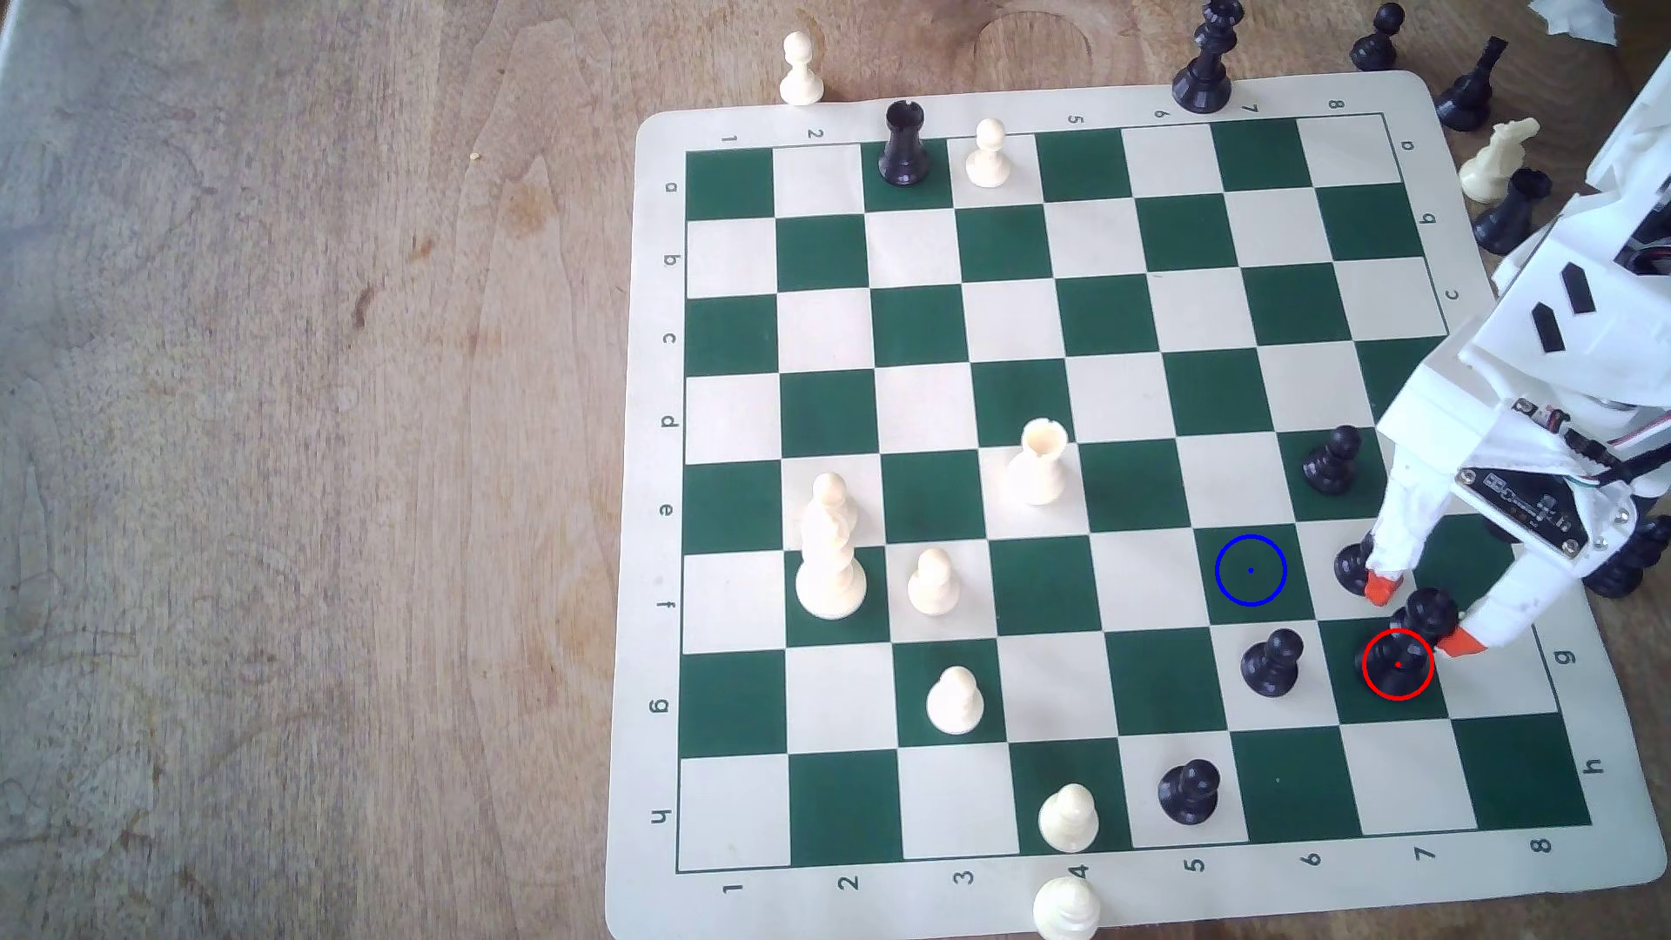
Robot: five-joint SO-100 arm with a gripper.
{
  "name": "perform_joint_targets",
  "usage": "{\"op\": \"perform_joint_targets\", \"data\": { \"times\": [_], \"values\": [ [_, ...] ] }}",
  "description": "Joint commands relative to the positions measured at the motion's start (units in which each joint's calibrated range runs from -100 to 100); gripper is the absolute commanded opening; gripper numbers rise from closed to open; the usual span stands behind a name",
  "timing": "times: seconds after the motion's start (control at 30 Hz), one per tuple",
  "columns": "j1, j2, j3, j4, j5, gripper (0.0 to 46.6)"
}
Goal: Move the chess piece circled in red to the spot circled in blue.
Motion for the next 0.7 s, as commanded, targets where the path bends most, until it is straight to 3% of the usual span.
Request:
{"op": "perform_joint_targets", "data": {
  "times": [0.0, 0.3, 0.5, 0.67],
  "values": [
    [0.41, -0.38, -3.44, -1.02, -0.29, 3.6],
    [0.17, -1.40, -4.44, -0.29, -0.54, 2.3],
    [-0.14, -2.42, -12.96, 2.09, -2.44, 1.8],
    [0.72, -2.08, -20.76, 5.61, -2.59, 1.7]
  ]
}}
